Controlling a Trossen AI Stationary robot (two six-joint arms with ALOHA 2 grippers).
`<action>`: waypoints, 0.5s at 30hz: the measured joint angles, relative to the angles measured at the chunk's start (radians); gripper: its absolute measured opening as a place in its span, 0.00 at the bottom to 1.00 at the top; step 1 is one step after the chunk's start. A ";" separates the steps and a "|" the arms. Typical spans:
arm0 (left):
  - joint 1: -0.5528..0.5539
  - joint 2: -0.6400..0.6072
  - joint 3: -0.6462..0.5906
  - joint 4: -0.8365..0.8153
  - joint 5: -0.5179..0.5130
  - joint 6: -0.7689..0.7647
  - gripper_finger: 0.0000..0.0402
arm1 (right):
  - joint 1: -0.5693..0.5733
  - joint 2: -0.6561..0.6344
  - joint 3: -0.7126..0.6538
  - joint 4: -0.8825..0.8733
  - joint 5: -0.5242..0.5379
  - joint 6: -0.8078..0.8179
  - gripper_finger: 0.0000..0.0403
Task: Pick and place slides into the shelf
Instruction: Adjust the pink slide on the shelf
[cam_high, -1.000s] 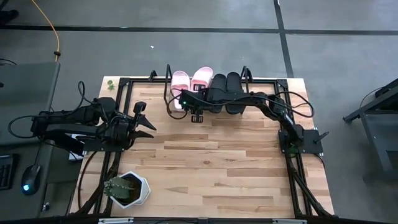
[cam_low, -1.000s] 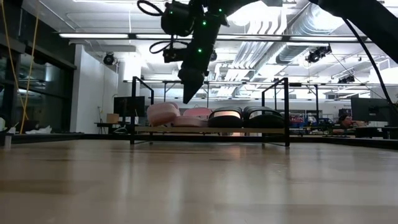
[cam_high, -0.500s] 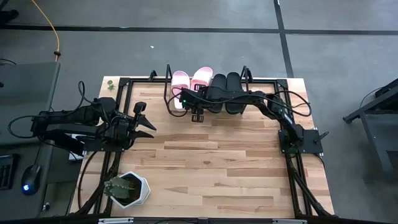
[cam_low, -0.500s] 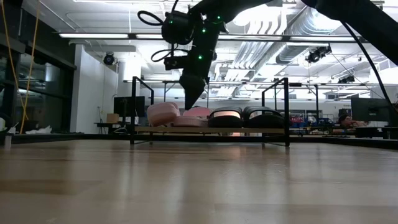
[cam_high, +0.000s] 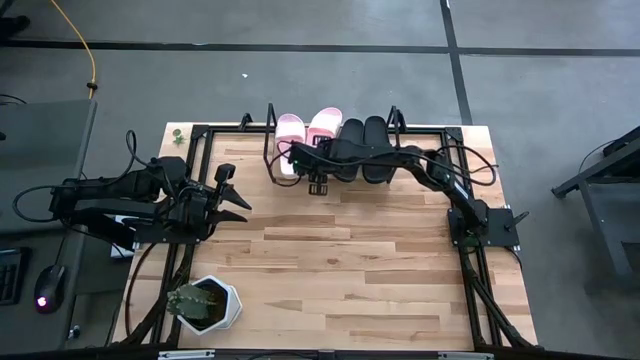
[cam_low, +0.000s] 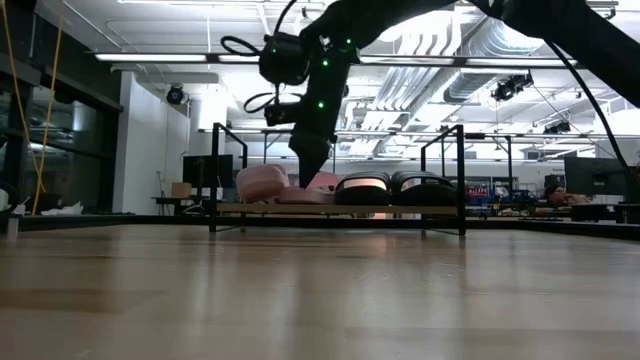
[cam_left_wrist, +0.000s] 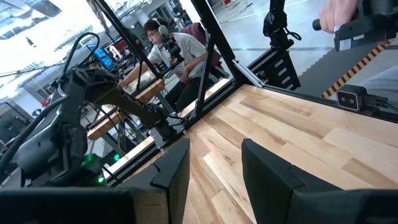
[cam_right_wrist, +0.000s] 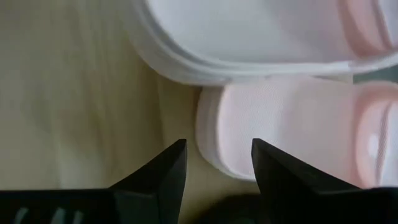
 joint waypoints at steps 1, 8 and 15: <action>0.000 0.000 0.000 0.000 0.000 0.000 0.32 | -0.002 0.004 0.001 0.003 0.001 0.000 0.43; 0.000 0.000 0.000 -0.002 0.001 0.000 0.32 | -0.012 0.017 0.002 0.022 -0.003 -0.004 0.43; 0.000 0.000 0.000 -0.003 0.001 0.000 0.32 | -0.013 0.047 0.002 0.016 -0.009 -0.007 0.43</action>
